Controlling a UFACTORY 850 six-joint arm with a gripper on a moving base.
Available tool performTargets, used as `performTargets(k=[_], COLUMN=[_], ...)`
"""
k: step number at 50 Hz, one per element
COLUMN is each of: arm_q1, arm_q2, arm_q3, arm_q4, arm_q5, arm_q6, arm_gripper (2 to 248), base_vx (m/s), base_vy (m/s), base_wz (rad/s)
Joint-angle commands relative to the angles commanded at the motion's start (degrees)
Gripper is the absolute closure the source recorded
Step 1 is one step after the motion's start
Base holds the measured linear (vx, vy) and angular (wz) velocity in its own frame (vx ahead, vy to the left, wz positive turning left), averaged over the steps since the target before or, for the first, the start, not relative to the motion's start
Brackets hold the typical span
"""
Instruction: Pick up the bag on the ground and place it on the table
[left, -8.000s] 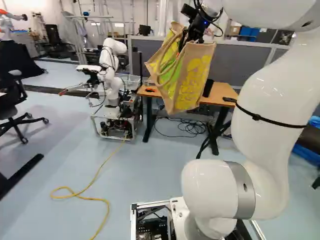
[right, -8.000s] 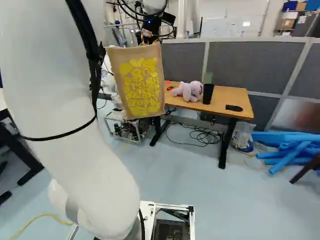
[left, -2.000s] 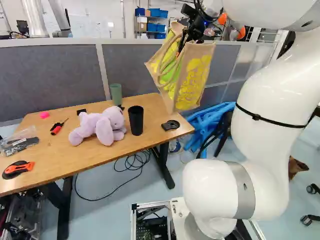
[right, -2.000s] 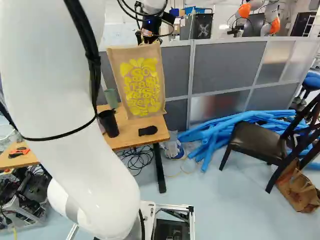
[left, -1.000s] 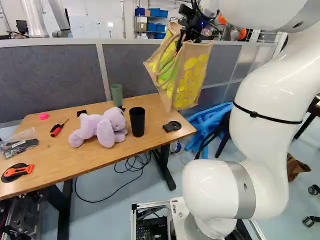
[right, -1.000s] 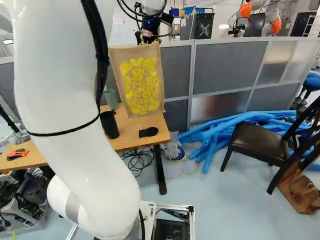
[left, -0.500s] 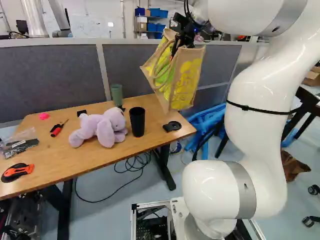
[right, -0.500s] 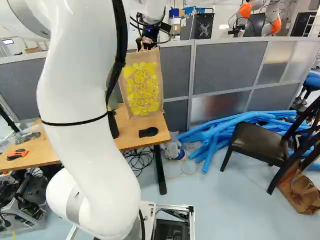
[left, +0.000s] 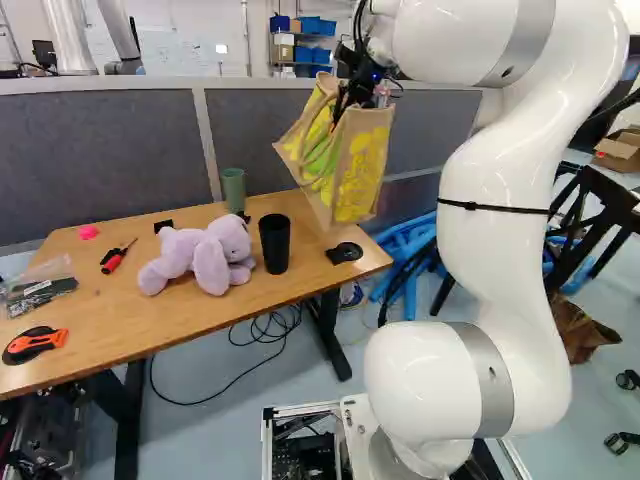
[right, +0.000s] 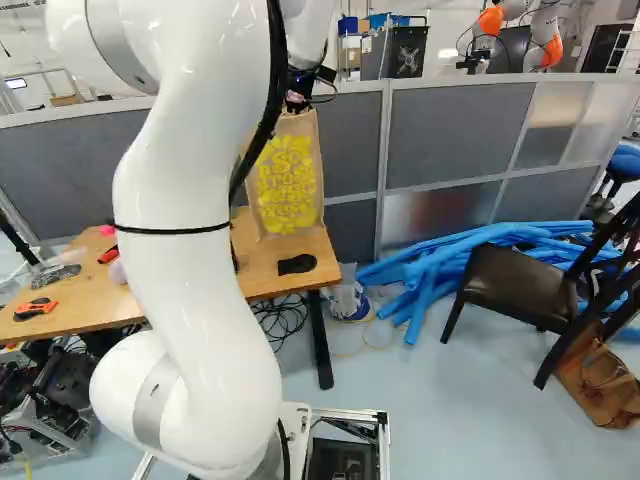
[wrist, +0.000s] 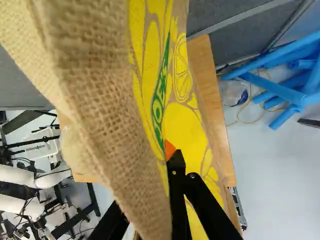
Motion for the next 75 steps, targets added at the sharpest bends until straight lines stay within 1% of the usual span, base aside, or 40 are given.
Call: performTargets(k=[35, 59, 75], arm_q1=[2.97, 3.88, 4.03], arm_q2=[-10.34, -15.26, -17.5], arm_q3=[-7.84, -10.55, -10.91], arm_q4=[0.0, 0.0, 0.0], arm_q5=[0.0, 0.0, 0.0], arm_q6=[0.0, 0.0, 0.0], arm_gripper=[228, 228, 228], base_vx=[0.0, 0.0, 0.0], base_vy=[0.0, 0.0, 0.0], base_wz=[0.0, 0.0, 0.0])
